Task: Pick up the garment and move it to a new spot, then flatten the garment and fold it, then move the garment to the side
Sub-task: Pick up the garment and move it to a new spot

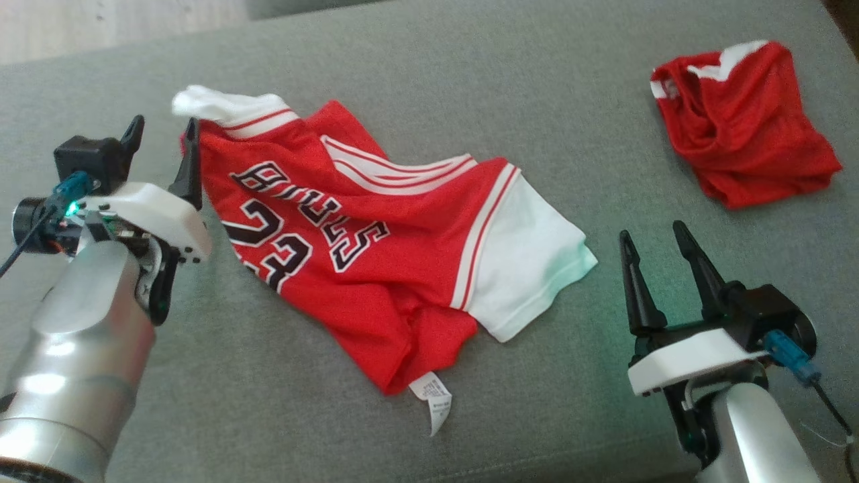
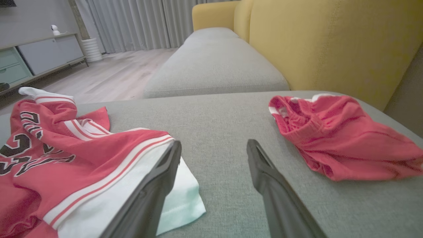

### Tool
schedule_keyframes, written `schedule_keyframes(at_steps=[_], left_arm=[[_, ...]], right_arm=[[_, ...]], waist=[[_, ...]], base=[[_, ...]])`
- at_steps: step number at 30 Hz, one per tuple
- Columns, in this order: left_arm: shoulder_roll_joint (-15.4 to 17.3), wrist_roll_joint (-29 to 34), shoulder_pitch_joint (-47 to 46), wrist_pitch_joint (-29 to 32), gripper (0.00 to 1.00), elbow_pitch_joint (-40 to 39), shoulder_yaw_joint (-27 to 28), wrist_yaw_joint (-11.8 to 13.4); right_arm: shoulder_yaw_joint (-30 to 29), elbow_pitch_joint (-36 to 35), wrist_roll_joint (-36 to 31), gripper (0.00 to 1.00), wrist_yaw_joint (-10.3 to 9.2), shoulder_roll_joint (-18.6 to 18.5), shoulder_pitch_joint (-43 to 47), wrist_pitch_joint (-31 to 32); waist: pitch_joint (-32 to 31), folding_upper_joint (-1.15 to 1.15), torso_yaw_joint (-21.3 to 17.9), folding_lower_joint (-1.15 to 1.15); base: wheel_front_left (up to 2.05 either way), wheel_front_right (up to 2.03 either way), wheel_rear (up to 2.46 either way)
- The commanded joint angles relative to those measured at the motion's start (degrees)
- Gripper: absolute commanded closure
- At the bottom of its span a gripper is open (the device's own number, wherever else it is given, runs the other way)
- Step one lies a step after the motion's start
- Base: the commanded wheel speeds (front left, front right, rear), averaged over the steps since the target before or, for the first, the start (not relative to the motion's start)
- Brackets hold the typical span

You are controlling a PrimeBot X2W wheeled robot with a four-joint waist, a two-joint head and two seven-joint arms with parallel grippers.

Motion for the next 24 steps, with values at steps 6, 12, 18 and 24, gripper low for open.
schedule_keyframes(at_steps=[6, 12, 18, 24], left_arm=[[1.33, -1.66, -2.21, -2.2, 0.0, -0.97, 2.33, -1.31], [1.1, -2.17, 2.2, -3.5, 0.0, -3.68, 1.66, -1.98], [-0.02, -3.36, 13.47, -5.11, 0.0, -12.4, 2.61, 0.87], [-0.39, -2.98, 25.21, -5.53, 0.0, -22.68, 3.9, 6.15]], right_arm=[[0.28, -0.49, -0.52, 0.0, 0.2, -0.21, -0.19, -0.81], [-1.16, 0.28, -0.68, 0.0, 0.2, -0.21, 2.94, -0.42], [-2.56, 0.14, -0.15, 0.0, 0.2, -0.21, 6.56, -0.34], [-3.32, 0.38, 0.24, 0.0, 0.2, -0.21, 8.95, -0.51]], waist=[[-6.26, 0.0, 3.79, 0.0], [-12.27, 0.0, 6.98, 0.0], [-15.59, 0.0, 9.9, 0.0], [-16.89, 0.0, 11.29, 0.0]], base=[[0.0, 0.0, 0.0], [0.0, 0.0, 0.0], [0.0, 0.0, 0.0], [0.0, 0.0, 0.0]])
